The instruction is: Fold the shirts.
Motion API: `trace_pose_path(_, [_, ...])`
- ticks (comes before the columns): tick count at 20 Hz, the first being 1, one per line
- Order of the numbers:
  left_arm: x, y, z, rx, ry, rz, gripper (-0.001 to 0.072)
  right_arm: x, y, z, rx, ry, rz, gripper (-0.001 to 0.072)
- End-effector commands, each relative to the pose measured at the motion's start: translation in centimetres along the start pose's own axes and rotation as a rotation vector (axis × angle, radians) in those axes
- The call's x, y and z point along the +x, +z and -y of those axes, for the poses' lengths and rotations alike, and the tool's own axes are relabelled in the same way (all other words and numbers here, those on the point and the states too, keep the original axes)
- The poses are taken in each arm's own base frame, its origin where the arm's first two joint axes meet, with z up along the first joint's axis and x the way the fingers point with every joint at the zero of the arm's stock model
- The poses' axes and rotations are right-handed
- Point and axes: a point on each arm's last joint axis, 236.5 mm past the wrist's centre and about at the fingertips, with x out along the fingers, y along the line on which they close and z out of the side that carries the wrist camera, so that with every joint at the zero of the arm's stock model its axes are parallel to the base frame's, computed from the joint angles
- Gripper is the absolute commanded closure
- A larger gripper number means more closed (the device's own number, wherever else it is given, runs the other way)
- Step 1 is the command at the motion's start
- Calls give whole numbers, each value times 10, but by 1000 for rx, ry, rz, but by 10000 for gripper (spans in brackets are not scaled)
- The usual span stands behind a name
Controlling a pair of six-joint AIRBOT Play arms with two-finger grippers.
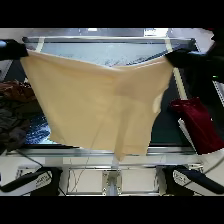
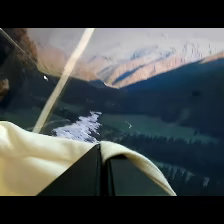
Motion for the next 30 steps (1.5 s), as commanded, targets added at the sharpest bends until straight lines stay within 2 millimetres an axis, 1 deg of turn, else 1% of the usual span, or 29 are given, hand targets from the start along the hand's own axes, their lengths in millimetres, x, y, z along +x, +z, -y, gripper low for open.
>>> trace_pose_path(1, [101,-67,-9,-45,-6,-226,700,118,-66,49,18,-113,-99,685])
trace_pose_path(2, [125,-86,-9,-33,-6,-279,701,134,-73,64,47,-137,-88,686])
trace_pose_path(3, [146,-101,-10,-13,7,-314,700,145,-77,80,68,-165,-70,685])
trace_pose_path(4, [163,-111,-13,17,29,-330,700,155,-79,94,85,-194,-44,686])
trace_pose_path(5, [179,-117,-18,34,64,-330,700,161,-78,108,100,-223,-13,685])
trace_pose_path(6, [191,-119,-23,36,97,-317,700,164,-76,117,106,-244,12,686])
trace_pose_path(8, [205,-111,-26,25,127,-261,701,165,-67,127,95,-277,63,686])
trace_pose_path(10, [207,-99,-25,24,127,-212,700,163,-57,127,79,-280,86,685])
trace_pose_path(12, [205,-100,-27,30,133,-222,700,160,-43,118,41,-265,89,686])
trace_pose_path(14, [200,-102,-32,56,155,-241,700,149,-26,106,-16,-252,90,686])
trace_pose_path(15, [196,-101,-33,64,157,-248,700,140,-19,99,-58,-250,83,686])
trace_pose_path(16, [190,-100,-32,80,152,-254,700,130,-18,92,-92,-248,59,686])
trace_pose_path(17, [183,-98,-29,94,142,-258,700,121,-21,88,-104,-253,20,685])
trace_pose_path(18, [176,-95,-24,104,120,-263,700,114,-32,87,-115,-265,-41,686])
trace_pose_path(20, [162,-99,-5,114,38,-295,700,96,-71,97,-131,-318,-235,686])
trace_pose_path(21, [158,-106,4,110,1,-320,700,90,-91,104,-128,-346,-316,685])
trace_pose_path(22, [157,-117,12,88,-31,-350,699,85,-114,109,-116,-357,-392,685])
trace_pose_path(23, [158,-133,18,83,-58,-395,700,84,-135,111,-102,-355,-447,685])
trace_pose_path(25, [158,-177,23,70,-82,-508,700,86,-177,111,-79,-346,-533,685])
trace_pose_path(26, [158,-195,23,69,-84,-550,700,88,-197,109,-75,-340,-563,685])
trace_pose_path(28, [158,-222,19,80,-72,-608,700,92,-226,105,-74,-331,-600,685])
trace_pose_path(30, [157,-234,14,96,-54,-638,700,93,-246,101,-63,-320,-622,685])
